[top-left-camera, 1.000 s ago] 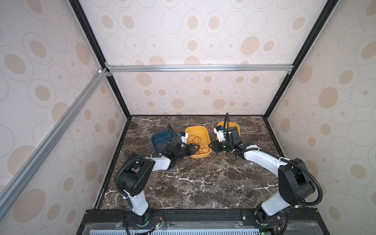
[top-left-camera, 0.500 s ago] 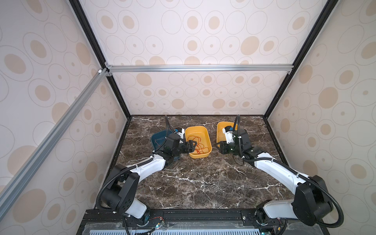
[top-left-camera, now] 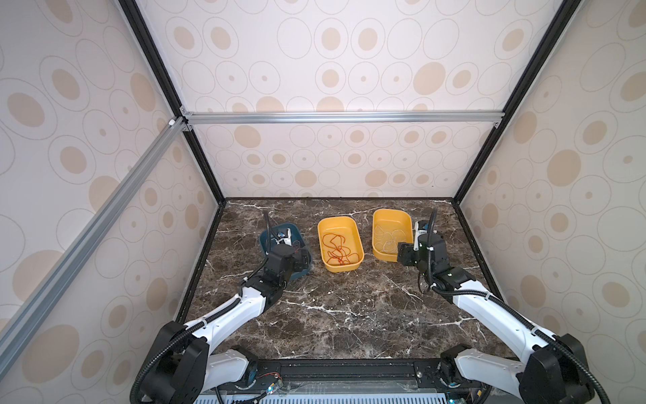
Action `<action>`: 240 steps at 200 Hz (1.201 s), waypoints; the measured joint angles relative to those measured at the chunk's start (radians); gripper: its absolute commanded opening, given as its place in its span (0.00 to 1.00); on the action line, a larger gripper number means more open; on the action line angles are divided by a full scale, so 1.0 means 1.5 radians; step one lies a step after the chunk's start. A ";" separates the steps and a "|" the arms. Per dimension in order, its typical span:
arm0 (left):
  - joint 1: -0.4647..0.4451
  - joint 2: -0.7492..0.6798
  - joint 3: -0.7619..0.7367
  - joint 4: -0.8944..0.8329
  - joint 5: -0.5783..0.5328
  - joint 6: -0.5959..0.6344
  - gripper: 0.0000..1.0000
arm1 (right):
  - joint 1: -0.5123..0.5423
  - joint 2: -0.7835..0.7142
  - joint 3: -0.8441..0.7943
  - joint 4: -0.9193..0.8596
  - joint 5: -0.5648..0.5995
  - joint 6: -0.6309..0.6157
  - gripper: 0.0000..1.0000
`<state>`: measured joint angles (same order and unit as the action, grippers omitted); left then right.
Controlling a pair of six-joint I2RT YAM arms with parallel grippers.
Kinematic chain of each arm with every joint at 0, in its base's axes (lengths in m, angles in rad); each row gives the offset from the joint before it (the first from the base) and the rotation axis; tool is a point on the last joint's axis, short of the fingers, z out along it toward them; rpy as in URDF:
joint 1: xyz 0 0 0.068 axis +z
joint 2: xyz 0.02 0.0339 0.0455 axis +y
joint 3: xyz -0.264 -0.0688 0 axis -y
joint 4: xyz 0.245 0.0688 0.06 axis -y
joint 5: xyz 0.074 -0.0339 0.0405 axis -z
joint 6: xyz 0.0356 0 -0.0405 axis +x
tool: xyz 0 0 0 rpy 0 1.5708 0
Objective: Untangle the cables
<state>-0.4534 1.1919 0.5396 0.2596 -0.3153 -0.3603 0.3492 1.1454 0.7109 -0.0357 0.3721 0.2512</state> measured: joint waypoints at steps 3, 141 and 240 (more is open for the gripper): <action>0.005 -0.002 -0.010 0.008 -0.007 0.003 0.93 | -0.003 0.000 -0.004 0.004 0.010 -0.003 0.79; 0.194 0.190 -0.220 0.595 -0.060 0.226 0.94 | -0.144 0.108 -0.213 0.379 0.095 -0.100 0.84; 0.257 0.259 -0.229 0.723 0.028 0.228 0.99 | -0.171 0.272 -0.218 0.571 -0.066 -0.161 0.93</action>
<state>-0.0677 1.5803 0.1955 1.3441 -0.2729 -0.0189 0.0925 1.5539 0.3832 0.8215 0.2733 0.0097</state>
